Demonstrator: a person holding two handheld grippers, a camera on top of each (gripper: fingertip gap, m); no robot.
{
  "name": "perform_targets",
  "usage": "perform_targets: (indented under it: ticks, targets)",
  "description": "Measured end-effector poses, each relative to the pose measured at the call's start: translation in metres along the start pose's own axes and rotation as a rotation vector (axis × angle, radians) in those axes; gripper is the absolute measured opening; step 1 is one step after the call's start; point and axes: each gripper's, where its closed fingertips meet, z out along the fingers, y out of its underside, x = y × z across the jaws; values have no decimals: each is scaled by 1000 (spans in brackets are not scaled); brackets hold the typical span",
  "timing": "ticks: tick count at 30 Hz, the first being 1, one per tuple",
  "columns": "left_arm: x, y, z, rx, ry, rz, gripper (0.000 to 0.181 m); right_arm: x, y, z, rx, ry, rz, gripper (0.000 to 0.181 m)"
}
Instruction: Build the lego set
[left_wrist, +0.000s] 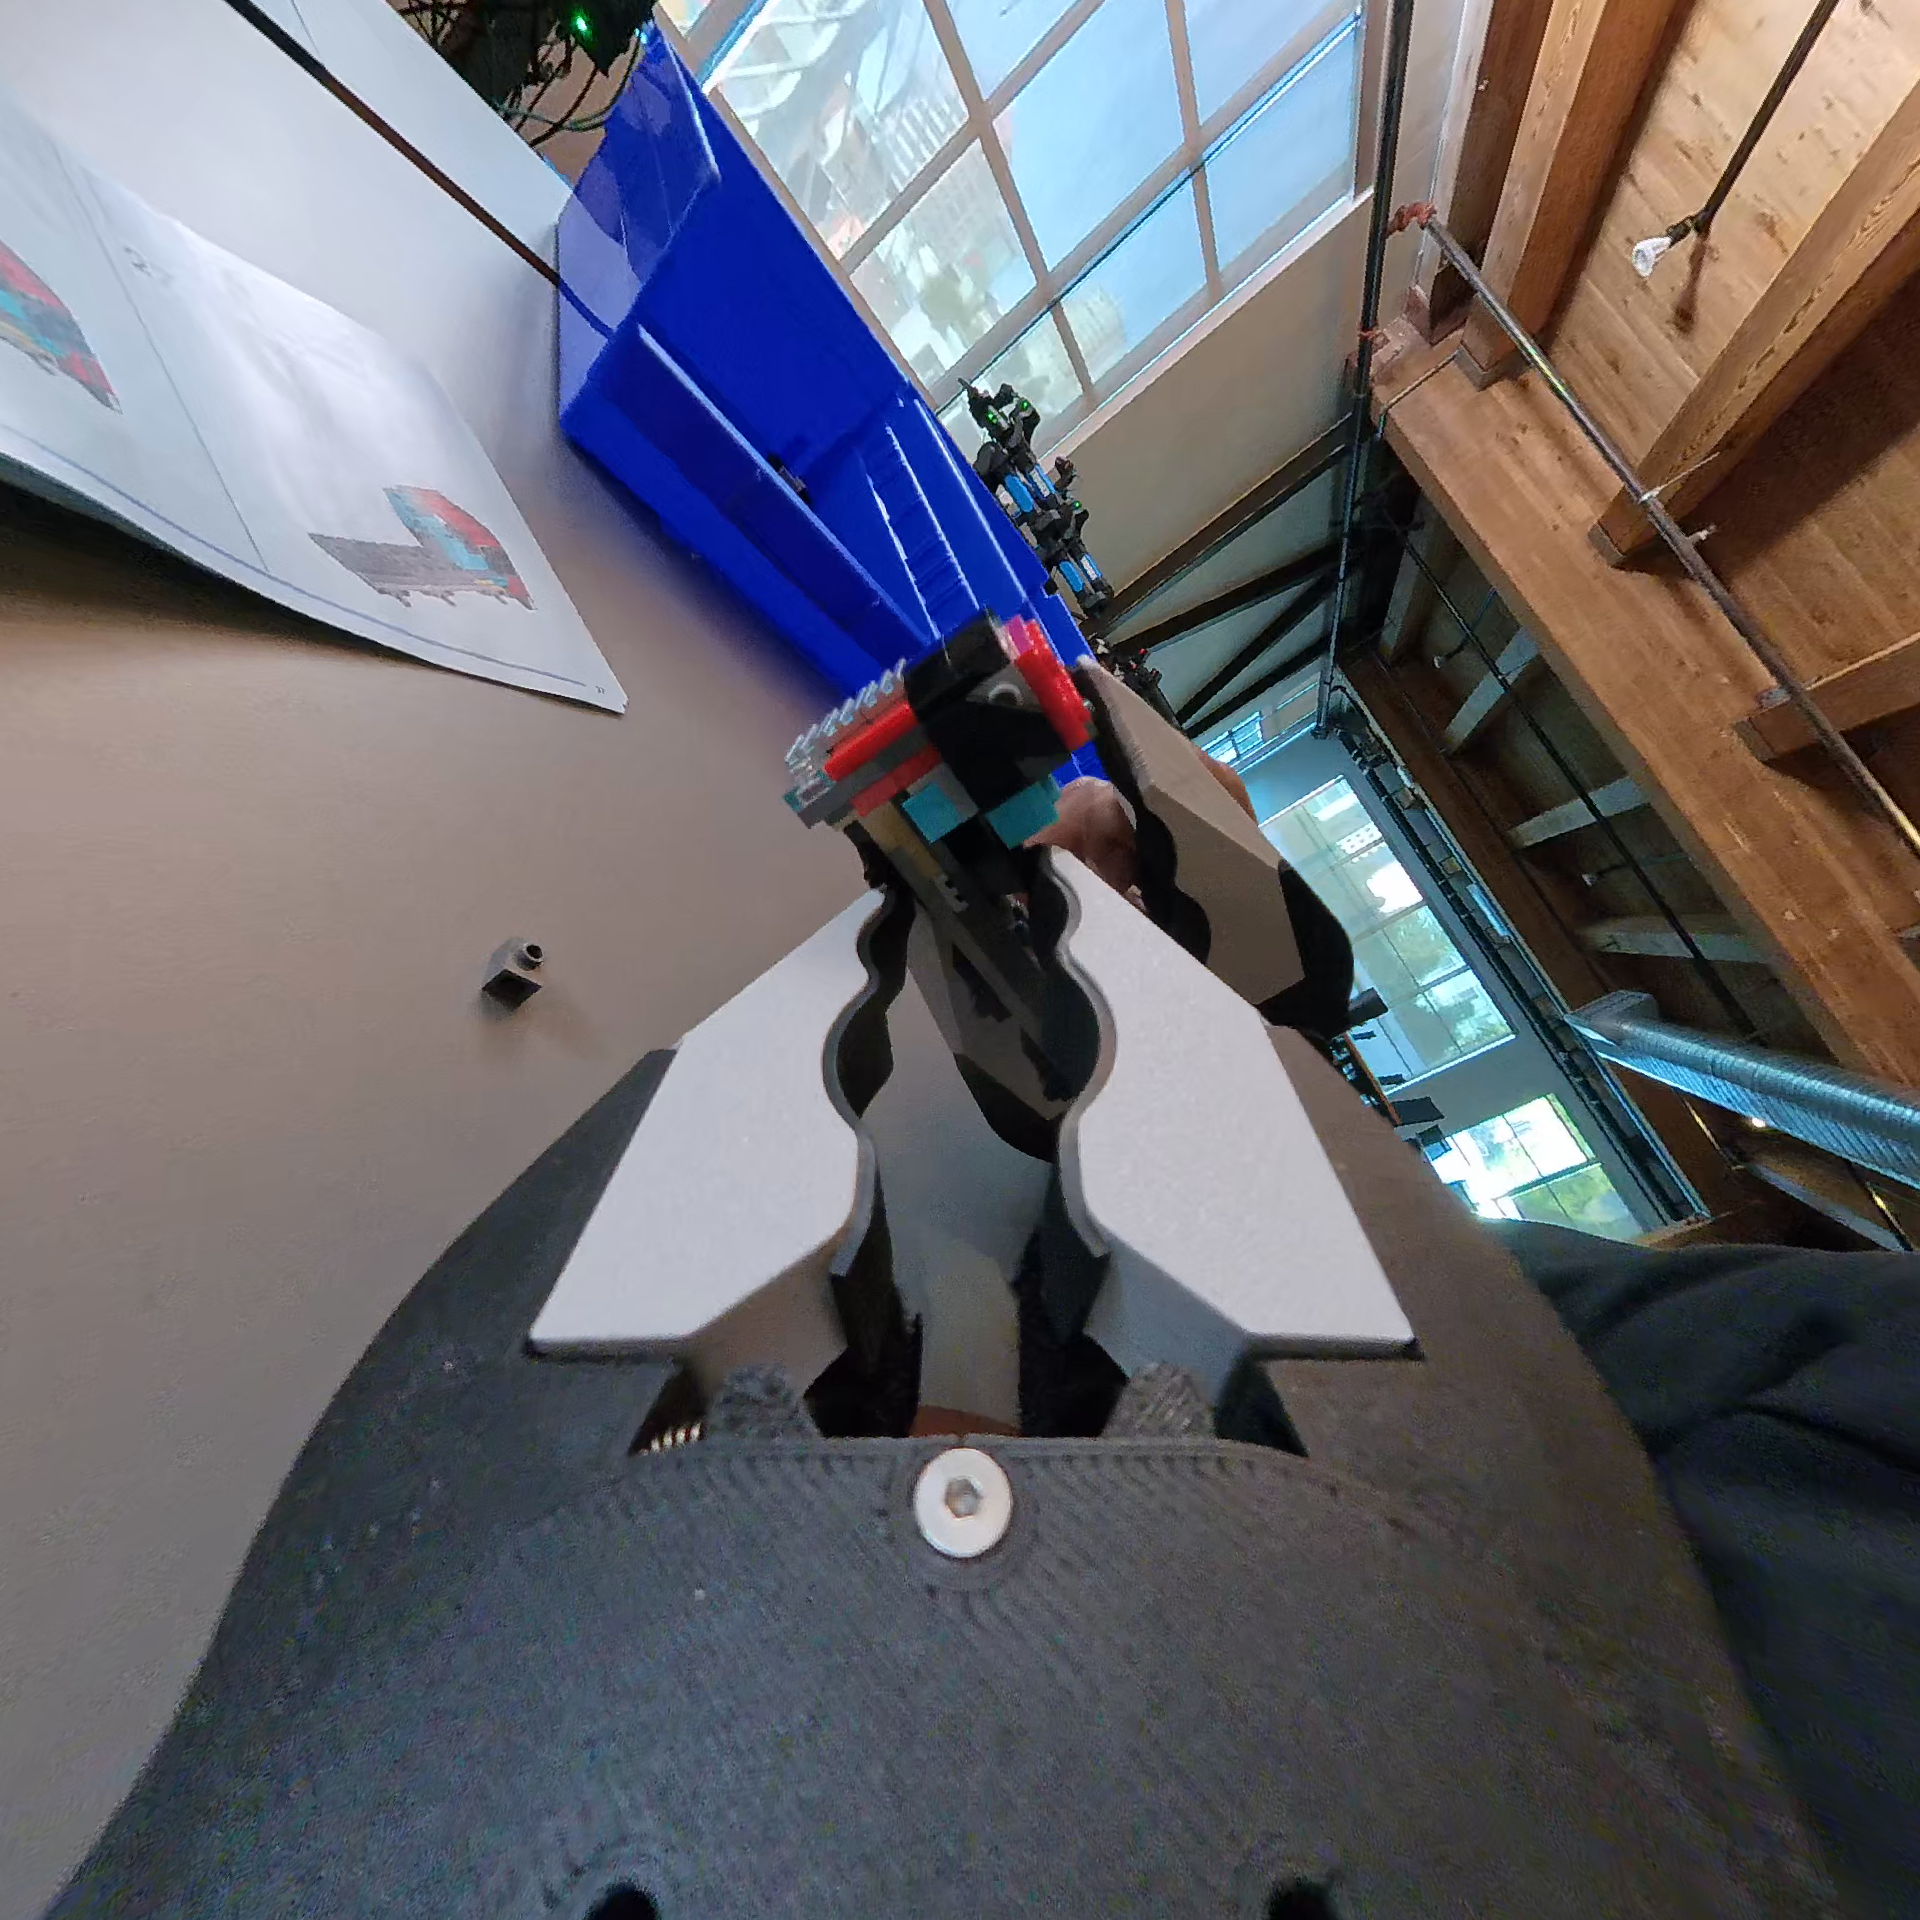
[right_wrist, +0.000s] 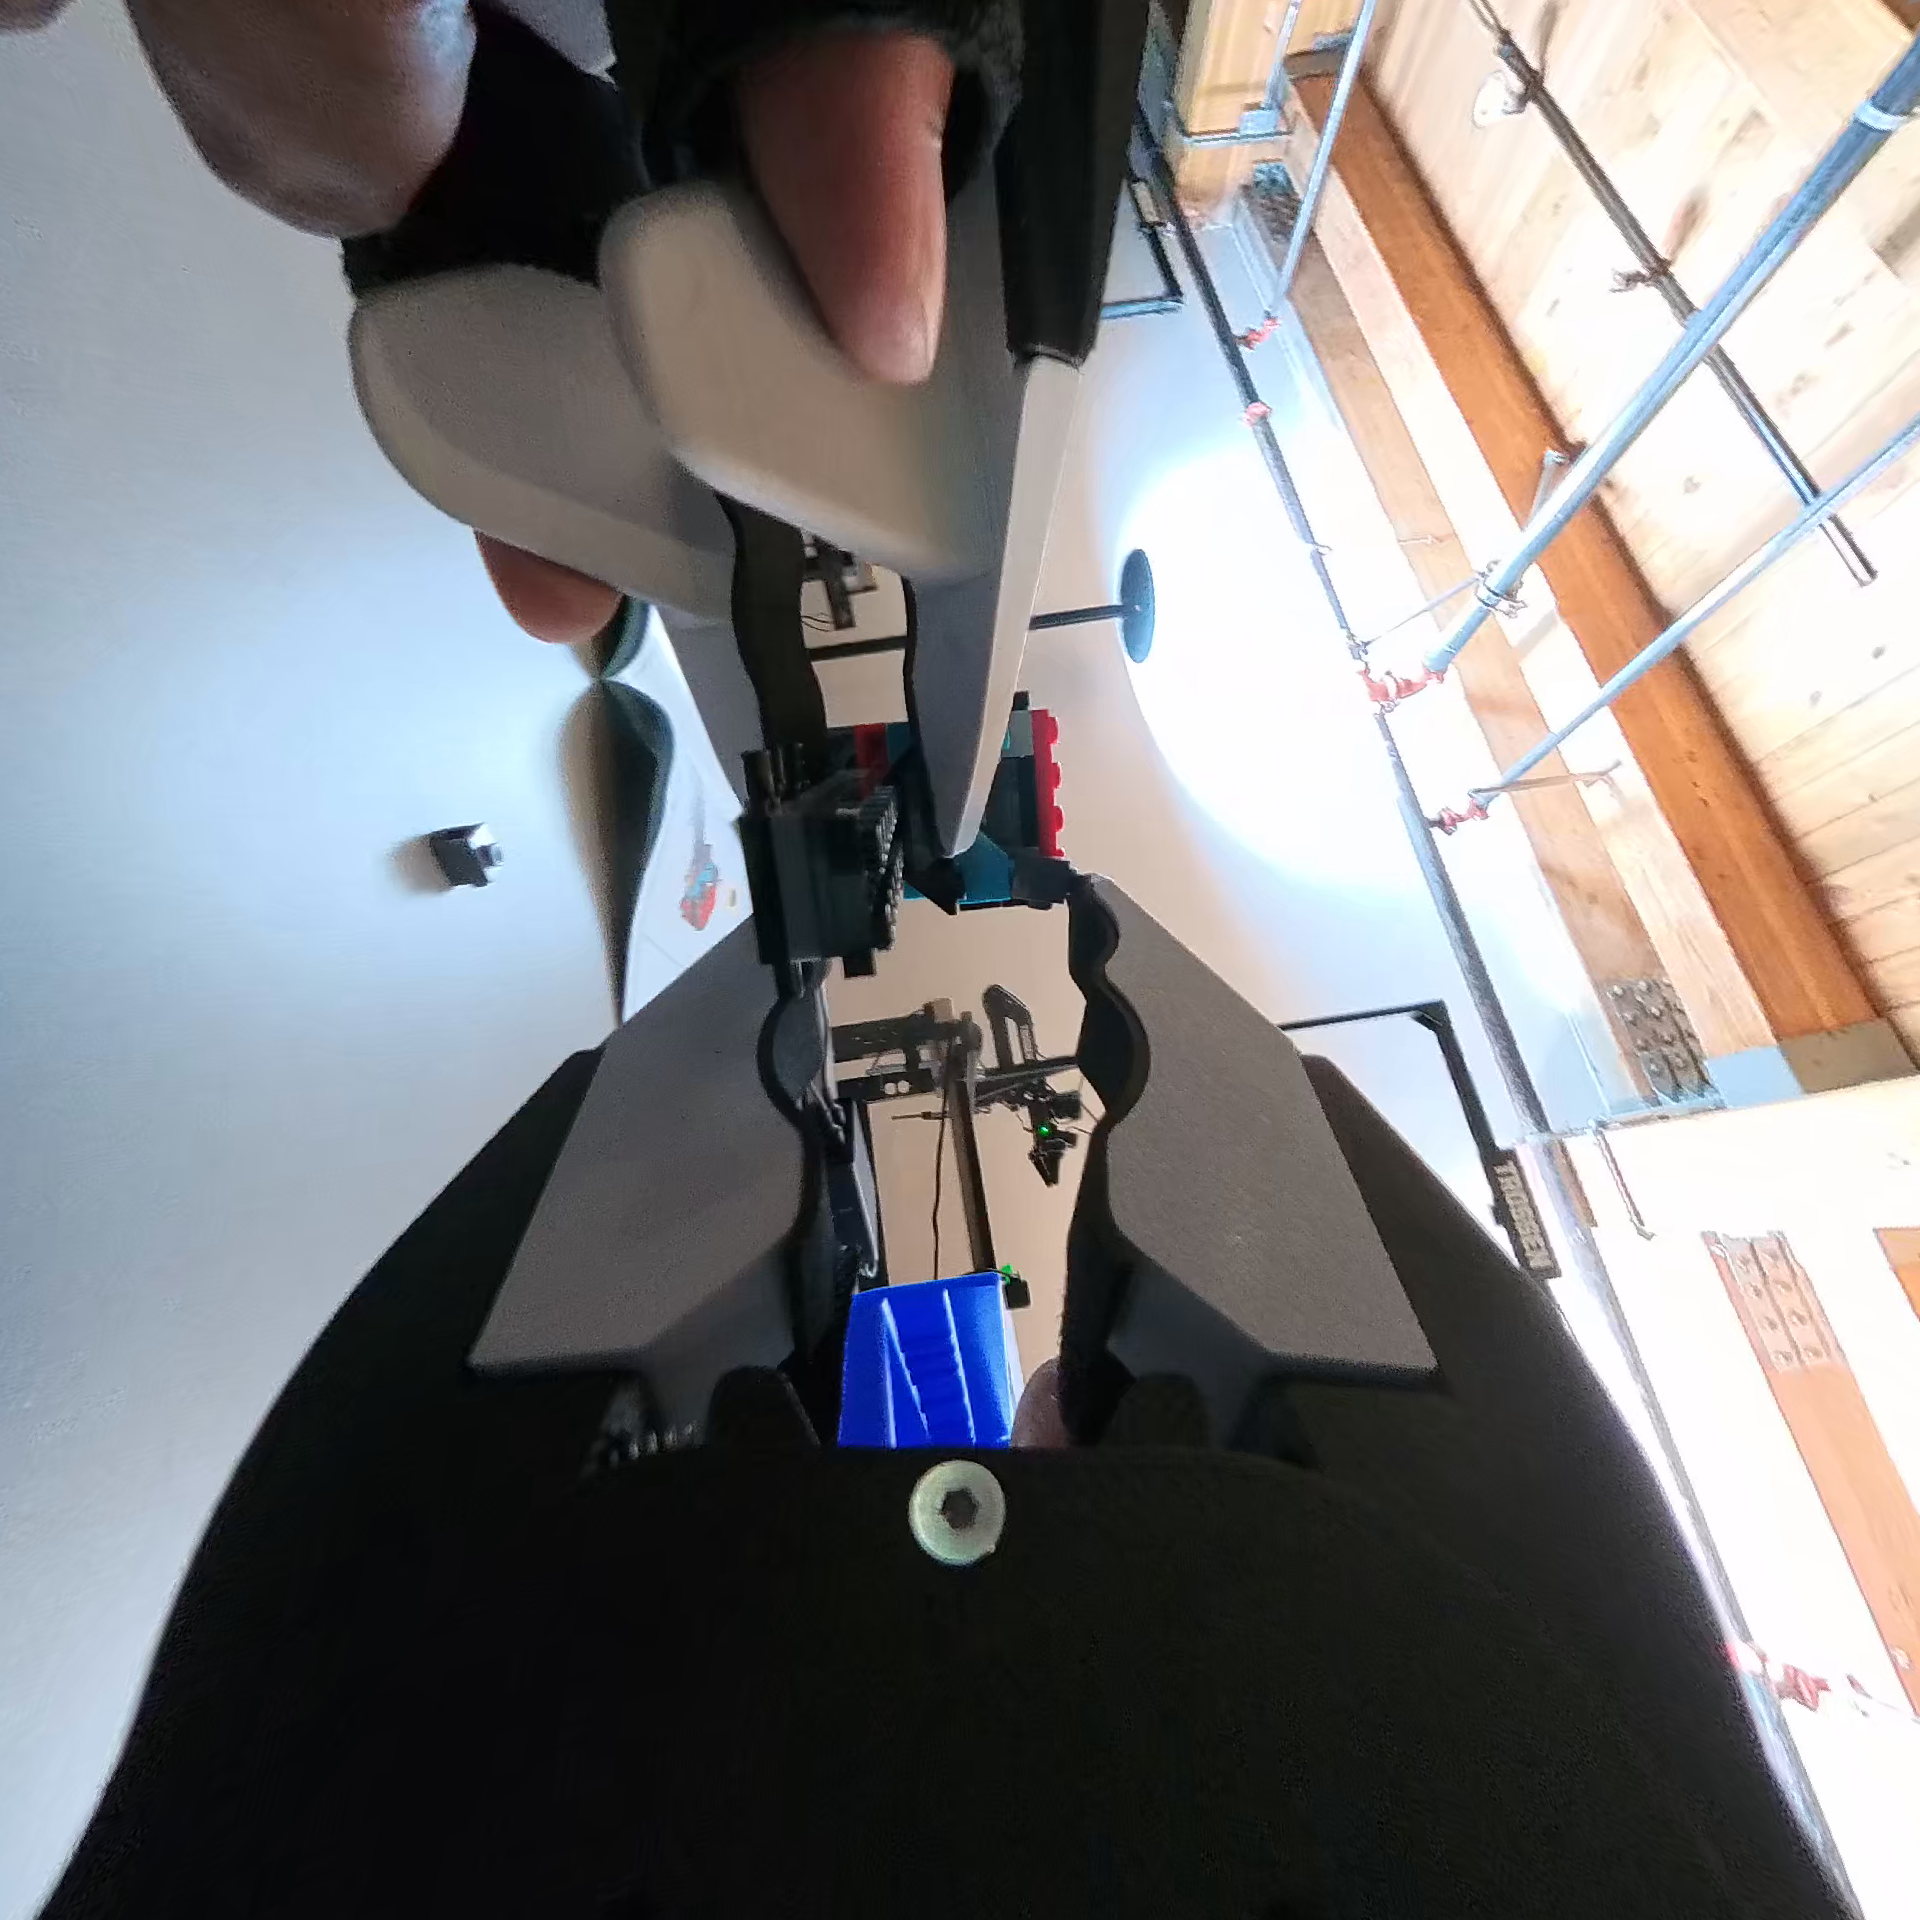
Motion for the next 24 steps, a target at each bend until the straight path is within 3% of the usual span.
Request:
perform_targets:
  ticks: [24]
  targets:
    - [-3,9,2,-58,17,-41,24,-19,3,9,10,-100,56,52]
